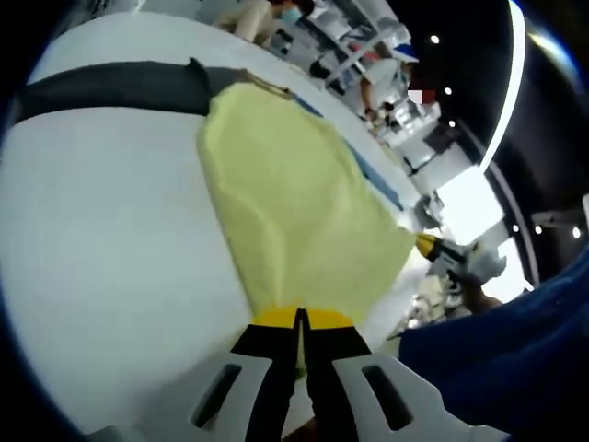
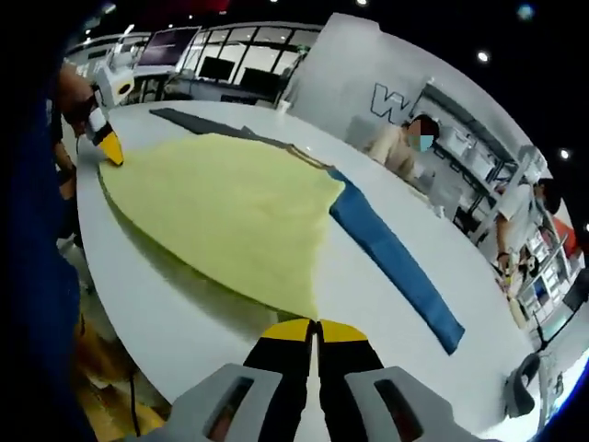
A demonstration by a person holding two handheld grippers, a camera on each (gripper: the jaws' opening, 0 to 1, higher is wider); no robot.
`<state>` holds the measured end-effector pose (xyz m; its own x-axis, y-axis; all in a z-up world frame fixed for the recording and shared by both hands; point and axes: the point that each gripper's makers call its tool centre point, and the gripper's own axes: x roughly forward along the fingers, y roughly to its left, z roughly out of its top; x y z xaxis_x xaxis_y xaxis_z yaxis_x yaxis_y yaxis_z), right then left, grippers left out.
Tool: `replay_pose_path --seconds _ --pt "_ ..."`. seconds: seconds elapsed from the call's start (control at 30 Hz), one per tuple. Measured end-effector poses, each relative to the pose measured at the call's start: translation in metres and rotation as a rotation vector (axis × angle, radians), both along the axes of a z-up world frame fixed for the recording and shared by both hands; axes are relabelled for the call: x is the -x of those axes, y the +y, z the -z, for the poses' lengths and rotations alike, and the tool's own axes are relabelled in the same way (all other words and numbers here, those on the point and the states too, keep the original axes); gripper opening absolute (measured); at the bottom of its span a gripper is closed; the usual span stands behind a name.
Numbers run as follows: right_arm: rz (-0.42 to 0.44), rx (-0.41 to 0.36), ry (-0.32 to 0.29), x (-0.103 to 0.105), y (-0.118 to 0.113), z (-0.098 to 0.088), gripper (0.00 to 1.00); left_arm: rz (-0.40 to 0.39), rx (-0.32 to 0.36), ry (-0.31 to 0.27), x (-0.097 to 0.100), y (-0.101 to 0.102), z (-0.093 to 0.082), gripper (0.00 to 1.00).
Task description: Fold the garment on the visible template until the final outline fits inside the template.
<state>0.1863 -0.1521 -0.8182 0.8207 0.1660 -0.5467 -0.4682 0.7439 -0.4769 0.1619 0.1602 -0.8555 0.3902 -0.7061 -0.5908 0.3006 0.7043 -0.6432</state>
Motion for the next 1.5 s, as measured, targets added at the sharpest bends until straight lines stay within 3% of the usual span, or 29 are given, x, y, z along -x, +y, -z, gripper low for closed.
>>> replay_pose_path --seconds 0.07,0.17,0.3,0.43,0.6,0.8,0.9,1.03,1.1,1.27,1.3,1.37,1.5 --pt "-0.030 0.036 -0.021 0.001 0.004 -0.008 0.00 0.000 0.056 -0.006 0.000 -0.009 -0.011 0.00" --pt "-0.046 0.030 -0.021 0.004 0.009 -0.012 0.00 0.008 0.132 -0.004 0.006 -0.025 -0.030 0.00" --pt "-0.077 0.051 -0.018 0.004 0.017 -0.016 0.00 0.087 0.220 -0.010 0.024 -0.069 -0.049 0.01" --pt "-0.064 0.019 -0.020 0.004 0.020 -0.021 0.00 0.175 0.299 0.013 0.036 -0.116 -0.055 0.08" --pt "-0.017 -0.075 -0.043 0.001 0.021 -0.037 0.00 0.294 0.285 0.029 0.050 -0.160 -0.047 0.18" --pt "-0.007 -0.111 -0.049 -0.003 0.023 -0.048 0.00 0.325 0.306 0.013 0.056 -0.178 -0.049 0.29" --pt "-0.007 -0.119 -0.046 -0.004 0.025 -0.050 0.00 0.331 0.306 0.013 0.056 -0.183 -0.045 0.26" --pt "-0.014 -0.134 -0.049 -0.003 0.030 -0.052 0.00 0.265 0.332 0.022 0.047 -0.193 -0.043 0.27" --pt "-0.014 -0.136 -0.047 -0.002 0.030 -0.052 0.00 0.239 0.326 -0.008 0.042 -0.191 -0.042 0.29" --pt "-0.005 -0.149 -0.040 -0.002 0.028 -0.052 0.00 0.224 0.244 -0.150 0.033 -0.176 -0.047 0.31" --pt "-0.003 -0.154 -0.040 -0.002 0.028 -0.052 0.00 0.205 0.213 -0.229 0.027 -0.165 -0.051 0.33" --pt "-0.003 -0.160 -0.039 -0.002 0.029 -0.052 0.00 0.188 0.131 -0.330 0.022 -0.150 -0.054 0.38" --pt "-0.002 -0.183 -0.036 -0.003 0.032 -0.054 0.00 0.268 -0.073 -0.503 0.022 -0.137 -0.048 0.46"
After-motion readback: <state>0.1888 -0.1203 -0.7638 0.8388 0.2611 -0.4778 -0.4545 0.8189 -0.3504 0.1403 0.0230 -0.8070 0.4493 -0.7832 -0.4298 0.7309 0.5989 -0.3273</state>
